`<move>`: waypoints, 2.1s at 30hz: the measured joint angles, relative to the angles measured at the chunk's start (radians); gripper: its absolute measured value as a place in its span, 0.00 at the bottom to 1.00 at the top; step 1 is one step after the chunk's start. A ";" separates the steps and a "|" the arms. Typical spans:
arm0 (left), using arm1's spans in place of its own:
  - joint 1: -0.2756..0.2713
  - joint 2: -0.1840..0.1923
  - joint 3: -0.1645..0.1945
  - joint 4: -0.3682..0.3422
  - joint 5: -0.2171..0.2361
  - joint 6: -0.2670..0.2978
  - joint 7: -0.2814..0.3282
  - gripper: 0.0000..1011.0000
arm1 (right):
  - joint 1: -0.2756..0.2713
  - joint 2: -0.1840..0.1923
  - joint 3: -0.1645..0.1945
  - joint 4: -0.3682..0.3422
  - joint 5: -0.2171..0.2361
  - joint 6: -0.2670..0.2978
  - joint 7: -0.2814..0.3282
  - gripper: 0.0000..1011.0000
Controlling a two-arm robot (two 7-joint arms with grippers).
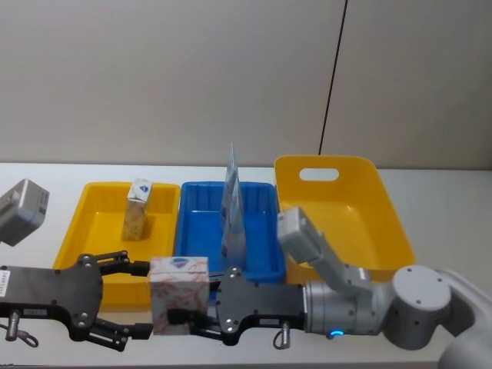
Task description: Bimanual collaborative sorting of washing and personal care products
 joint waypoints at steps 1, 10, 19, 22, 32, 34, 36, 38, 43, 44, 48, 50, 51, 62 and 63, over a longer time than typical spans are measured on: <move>0.000 0.000 0.000 0.000 0.000 0.000 0.000 0.99 | -0.003 0.009 0.004 -0.007 0.006 0.001 -0.001 0.36; 0.000 0.000 0.000 0.000 0.000 0.000 0.000 0.99 | -0.029 0.066 0.036 -0.062 0.040 0.008 -0.011 0.36; 0.000 0.000 0.000 0.000 0.000 0.000 0.000 0.99 | -0.074 0.135 0.086 -0.133 0.076 0.017 -0.060 0.36; 0.000 0.000 0.000 0.000 0.000 0.000 0.000 0.99 | -0.089 0.154 0.104 -0.153 0.085 0.020 -0.085 0.36; 0.000 0.000 0.000 0.000 0.000 0.000 0.000 0.99 | -0.140 0.201 0.169 -0.204 0.095 0.027 -0.193 0.36; 0.000 0.000 0.000 0.000 0.000 0.000 0.000 0.99 | -0.145 0.205 0.177 -0.207 0.094 0.028 -0.211 0.36; 0.000 0.000 0.000 0.000 0.000 0.000 0.000 0.99 | -0.153 0.210 0.188 -0.212 0.090 0.030 -0.237 0.36; 0.000 0.000 0.000 0.000 0.000 0.000 0.000 0.99 | -0.157 0.212 0.195 -0.214 0.086 0.031 -0.257 0.36; 0.000 0.000 0.000 0.000 0.000 0.000 0.000 0.99 | -0.170 0.215 0.218 -0.217 0.066 0.036 -0.323 0.36; 0.000 0.000 0.000 0.000 0.000 0.000 0.000 0.99 | -0.171 0.215 0.221 -0.217 0.063 0.036 -0.331 0.36; 0.000 0.000 0.000 0.000 0.000 0.000 0.000 0.99 | -0.175 0.214 0.234 -0.214 0.044 0.040 -0.381 0.36; 0.000 0.000 0.000 0.000 0.000 0.000 0.000 0.99 | -0.176 0.211 0.240 -0.210 0.031 0.044 -0.413 0.36; 0.000 0.000 0.000 0.000 0.000 0.000 0.000 0.99 | -0.176 0.209 0.242 -0.209 0.027 0.045 -0.422 0.36; 0.000 0.000 0.000 0.000 0.000 0.000 0.000 0.99 | -0.168 0.180 0.264 -0.170 -0.045 0.061 -0.565 0.36; 0.000 0.000 0.000 0.000 0.000 0.000 0.000 0.99 | -0.165 0.175 0.266 -0.163 -0.053 0.062 -0.585 0.36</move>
